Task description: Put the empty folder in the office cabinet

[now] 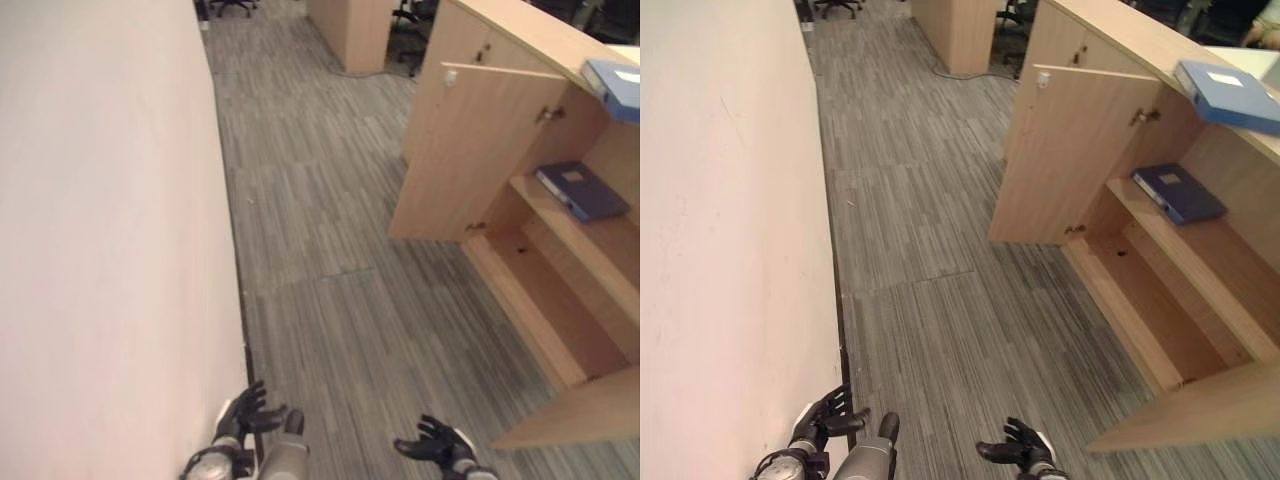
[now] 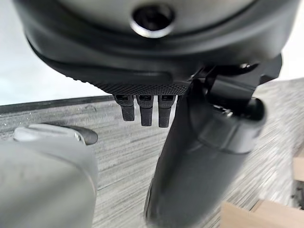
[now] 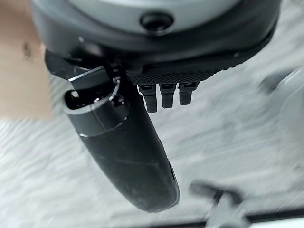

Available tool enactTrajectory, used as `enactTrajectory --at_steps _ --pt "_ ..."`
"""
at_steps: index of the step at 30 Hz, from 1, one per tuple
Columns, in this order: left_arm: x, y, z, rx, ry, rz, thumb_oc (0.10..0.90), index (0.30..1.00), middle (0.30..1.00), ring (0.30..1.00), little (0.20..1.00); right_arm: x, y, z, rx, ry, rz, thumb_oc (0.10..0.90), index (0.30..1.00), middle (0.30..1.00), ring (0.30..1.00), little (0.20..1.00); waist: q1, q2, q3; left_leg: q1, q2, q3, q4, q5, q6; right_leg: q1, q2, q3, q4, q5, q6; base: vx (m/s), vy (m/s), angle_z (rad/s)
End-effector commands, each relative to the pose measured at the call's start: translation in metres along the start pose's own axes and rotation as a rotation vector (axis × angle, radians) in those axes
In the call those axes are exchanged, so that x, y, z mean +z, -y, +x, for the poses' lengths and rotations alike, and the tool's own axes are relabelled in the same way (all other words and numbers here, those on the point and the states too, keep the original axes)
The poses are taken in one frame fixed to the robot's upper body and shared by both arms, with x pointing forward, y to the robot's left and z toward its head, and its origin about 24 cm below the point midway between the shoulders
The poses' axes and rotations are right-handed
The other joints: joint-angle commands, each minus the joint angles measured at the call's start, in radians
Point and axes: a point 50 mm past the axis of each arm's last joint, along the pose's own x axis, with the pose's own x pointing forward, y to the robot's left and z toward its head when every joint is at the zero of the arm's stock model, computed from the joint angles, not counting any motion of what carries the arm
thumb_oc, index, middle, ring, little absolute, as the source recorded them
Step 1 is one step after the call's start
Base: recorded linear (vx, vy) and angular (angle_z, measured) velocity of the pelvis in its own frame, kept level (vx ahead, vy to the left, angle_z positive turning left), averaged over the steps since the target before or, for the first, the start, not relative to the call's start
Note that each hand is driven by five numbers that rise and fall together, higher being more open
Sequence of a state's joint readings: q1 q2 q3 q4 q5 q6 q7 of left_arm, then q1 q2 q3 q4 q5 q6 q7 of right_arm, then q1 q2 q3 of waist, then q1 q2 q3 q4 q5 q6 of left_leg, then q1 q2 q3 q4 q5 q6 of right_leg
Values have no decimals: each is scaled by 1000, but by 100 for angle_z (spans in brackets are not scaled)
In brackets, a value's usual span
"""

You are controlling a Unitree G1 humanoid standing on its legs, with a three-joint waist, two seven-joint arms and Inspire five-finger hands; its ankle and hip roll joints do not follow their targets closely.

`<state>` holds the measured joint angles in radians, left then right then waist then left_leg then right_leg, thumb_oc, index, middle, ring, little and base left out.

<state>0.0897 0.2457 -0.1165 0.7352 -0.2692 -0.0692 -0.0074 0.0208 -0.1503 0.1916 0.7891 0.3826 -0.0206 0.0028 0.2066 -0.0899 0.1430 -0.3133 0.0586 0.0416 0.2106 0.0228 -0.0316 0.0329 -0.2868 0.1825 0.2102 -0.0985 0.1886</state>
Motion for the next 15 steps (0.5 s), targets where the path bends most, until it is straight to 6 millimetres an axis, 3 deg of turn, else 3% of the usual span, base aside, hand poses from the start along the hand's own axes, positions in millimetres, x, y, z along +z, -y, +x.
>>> enactTrajectory --at_steps 1,2,5,7,9,11,13,15 --pt "46 -41 -6 62 194 102 800 900 900 900 900 49 28 -3 -51 203 -73 800 900 900 900 900 -3 48 14 -25 73 -50 -185 158 -7 109 35 -129 267 328 -8 326 497 -36" --pt "48 -40 -5 62 200 119 800 900 900 900 900 55 24 -2 -43 228 -71 800 900 900 900 900 -26 81 31 39 56 -36 -200 116 27 41 27 -207 376 340 -8 277 406 -31" --pt "48 -36 -3 57 198 118 800 900 900 900 900 57 21 -3 -33 240 -71 800 900 900 900 900 -83 108 62 168 8 -24 -230 66 54 -86 108 -264 426 203 -28 380 386 -25" --pt "49 -34 -3 53 203 116 800 900 900 900 900 57 24 -3 -43 243 -69 800 900 900 900 900 -114 115 85 249 -16 -13 -256 34 54 -127 114 -363 333 120 -30 357 182 -16" --pt "49 -33 -4 46 205 117 800 900 900 900 900 56 27 -4 -58 239 -66 800 900 900 900 900 -124 117 84 292 -17 7 -276 10 44 -148 97 -478 194 91 -49 317 49 4" --pt "47 -31 -4 38 200 137 800 900 900 900 900 56 31 -4 -82 234 -65 800 900 900 900 900 -143 107 87 351 -30 31 -289 -31 34 -190 82 -552 45 137 -49 349 -34 -5" --pt "46 -31 -5 36 198 150 800 900 900 900 900 53 35 -5 -99 224 -62 800 900 900 900 900 -159 101 87 407 -32 49 -296 -69 19 -198 73 -610 -102 203 -29 373 -93 -31" --pt "46 -33 -6 40 204 161 800 900 900 900 900 51 38 -5 -116 214 -55 800 900 900 900 900 -175 105 91 444 -23 67 -298 -96 5 -233 35 -653 -175 256 -2 274 -100 -32"
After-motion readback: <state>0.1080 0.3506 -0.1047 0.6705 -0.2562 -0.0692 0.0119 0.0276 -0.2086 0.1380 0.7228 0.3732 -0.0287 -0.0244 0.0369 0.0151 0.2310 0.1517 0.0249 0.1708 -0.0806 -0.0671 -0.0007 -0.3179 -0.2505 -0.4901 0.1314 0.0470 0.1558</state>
